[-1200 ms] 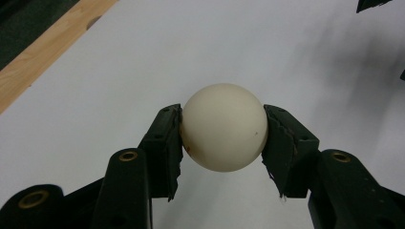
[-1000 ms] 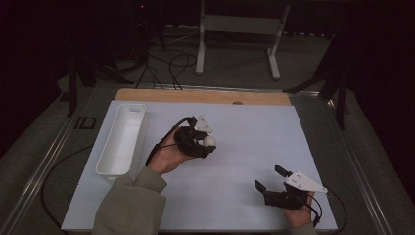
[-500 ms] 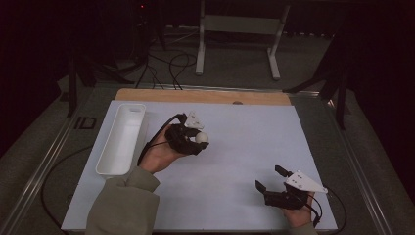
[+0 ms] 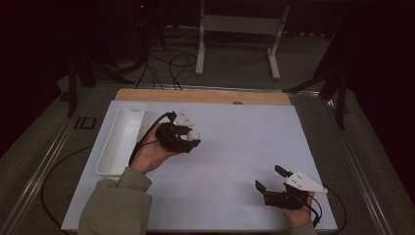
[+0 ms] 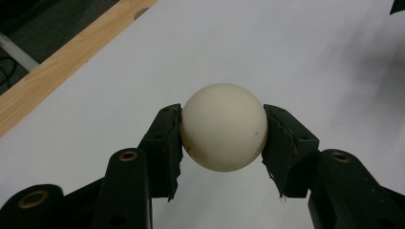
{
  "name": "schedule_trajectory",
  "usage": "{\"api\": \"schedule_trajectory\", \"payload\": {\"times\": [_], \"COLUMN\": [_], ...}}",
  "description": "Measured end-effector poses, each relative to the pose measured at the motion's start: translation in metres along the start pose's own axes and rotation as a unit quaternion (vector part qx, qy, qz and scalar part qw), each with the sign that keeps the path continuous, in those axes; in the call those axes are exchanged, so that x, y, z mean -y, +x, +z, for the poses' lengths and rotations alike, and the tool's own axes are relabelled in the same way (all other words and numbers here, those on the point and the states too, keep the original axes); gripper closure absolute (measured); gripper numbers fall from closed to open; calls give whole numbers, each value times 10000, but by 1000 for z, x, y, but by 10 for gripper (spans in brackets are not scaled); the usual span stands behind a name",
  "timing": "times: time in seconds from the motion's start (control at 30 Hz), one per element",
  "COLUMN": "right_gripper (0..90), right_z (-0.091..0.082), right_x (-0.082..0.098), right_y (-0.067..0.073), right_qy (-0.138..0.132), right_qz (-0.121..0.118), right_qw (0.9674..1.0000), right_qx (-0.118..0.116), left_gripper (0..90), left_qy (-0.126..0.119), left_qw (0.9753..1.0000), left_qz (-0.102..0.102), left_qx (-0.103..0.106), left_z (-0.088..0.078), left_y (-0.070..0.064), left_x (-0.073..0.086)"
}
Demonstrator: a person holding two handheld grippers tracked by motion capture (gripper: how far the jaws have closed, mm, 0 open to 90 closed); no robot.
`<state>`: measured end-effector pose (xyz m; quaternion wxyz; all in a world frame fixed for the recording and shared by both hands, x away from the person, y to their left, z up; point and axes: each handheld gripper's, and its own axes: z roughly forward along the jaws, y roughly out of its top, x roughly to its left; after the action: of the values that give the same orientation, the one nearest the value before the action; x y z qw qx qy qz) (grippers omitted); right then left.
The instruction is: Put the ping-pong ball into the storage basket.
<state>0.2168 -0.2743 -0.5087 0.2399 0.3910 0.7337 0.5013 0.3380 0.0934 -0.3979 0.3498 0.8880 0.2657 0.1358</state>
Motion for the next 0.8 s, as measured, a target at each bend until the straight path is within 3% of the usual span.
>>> {"api": "schedule_trajectory", "payload": {"times": [0.8], "right_gripper": [85], "right_z": [0], "right_x": [0], "right_y": [0], "right_qy": [-6], "right_qz": [8], "right_qw": [10000], "right_qx": [-9], "left_gripper": [515], "left_qy": [16], "left_qw": [9995], "left_qz": [-212], "left_qx": [-216], "left_z": [-19], "left_y": [19], "left_x": [16]}}
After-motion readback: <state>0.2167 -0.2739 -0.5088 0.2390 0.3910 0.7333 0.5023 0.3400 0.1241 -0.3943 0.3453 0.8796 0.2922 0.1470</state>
